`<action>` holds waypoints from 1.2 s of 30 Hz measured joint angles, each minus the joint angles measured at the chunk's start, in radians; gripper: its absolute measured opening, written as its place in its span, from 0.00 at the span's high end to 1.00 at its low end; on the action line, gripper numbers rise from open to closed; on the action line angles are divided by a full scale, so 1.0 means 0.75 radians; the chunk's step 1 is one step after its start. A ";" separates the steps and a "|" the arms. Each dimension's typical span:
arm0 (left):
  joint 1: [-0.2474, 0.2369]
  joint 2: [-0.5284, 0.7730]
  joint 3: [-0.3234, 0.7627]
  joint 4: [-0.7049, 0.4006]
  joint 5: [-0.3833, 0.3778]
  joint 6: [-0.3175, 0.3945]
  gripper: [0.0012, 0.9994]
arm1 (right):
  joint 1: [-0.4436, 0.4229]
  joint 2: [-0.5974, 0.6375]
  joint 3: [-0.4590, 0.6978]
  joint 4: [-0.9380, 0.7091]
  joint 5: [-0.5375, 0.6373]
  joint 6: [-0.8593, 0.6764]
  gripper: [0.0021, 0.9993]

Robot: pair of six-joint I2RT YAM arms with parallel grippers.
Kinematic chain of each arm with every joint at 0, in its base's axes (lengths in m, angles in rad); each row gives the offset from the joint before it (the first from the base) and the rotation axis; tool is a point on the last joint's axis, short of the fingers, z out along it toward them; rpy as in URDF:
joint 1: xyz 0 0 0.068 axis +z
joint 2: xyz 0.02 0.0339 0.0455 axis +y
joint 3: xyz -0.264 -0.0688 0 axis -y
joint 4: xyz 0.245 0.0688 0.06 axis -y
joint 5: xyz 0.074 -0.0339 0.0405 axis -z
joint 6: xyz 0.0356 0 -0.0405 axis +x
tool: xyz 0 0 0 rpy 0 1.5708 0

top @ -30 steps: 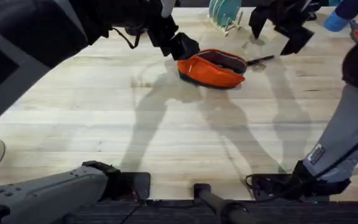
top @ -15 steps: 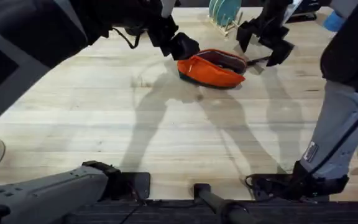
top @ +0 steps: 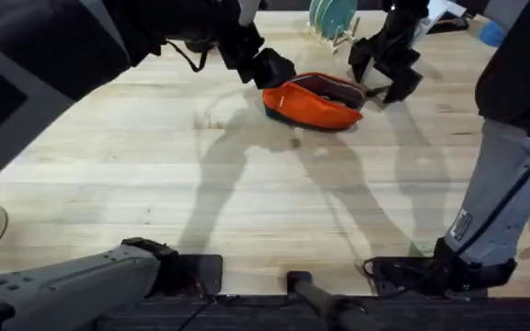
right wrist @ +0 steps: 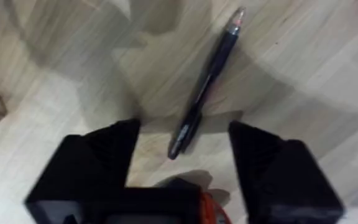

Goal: Unzip the bag, pick up the pens from the table one at a time and place them inside, then zip the bag closed.

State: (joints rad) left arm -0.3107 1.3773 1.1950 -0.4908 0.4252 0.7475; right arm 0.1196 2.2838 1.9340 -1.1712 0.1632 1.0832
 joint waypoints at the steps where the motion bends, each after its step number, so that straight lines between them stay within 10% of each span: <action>1: 0.000 0.000 0.000 0.000 0.000 0.000 0.00 | 0.000 -0.002 -0.007 0.014 -0.005 0.013 0.22; 9: 0.000 0.000 0.000 0.000 0.000 0.000 0.00 | 0.005 -0.028 -0.064 0.073 -0.019 0.062 0.52; 10: 0.000 0.000 0.000 0.000 0.000 0.000 0.00 | 0.006 -0.034 -0.078 0.074 -0.019 0.069 0.75; 13: 0.000 0.000 0.000 0.000 0.000 0.000 0.00 | 0.006 -0.039 -0.081 0.070 -0.018 0.071 0.94; 36: 0.000 0.000 0.000 0.000 0.000 0.000 0.01 | 0.002 -0.058 -0.104 0.041 -0.009 0.030 0.97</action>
State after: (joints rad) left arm -0.3107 1.3773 1.1950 -0.4908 0.4252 0.7475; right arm 0.1211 2.2399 1.8563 -1.1407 0.1562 1.1056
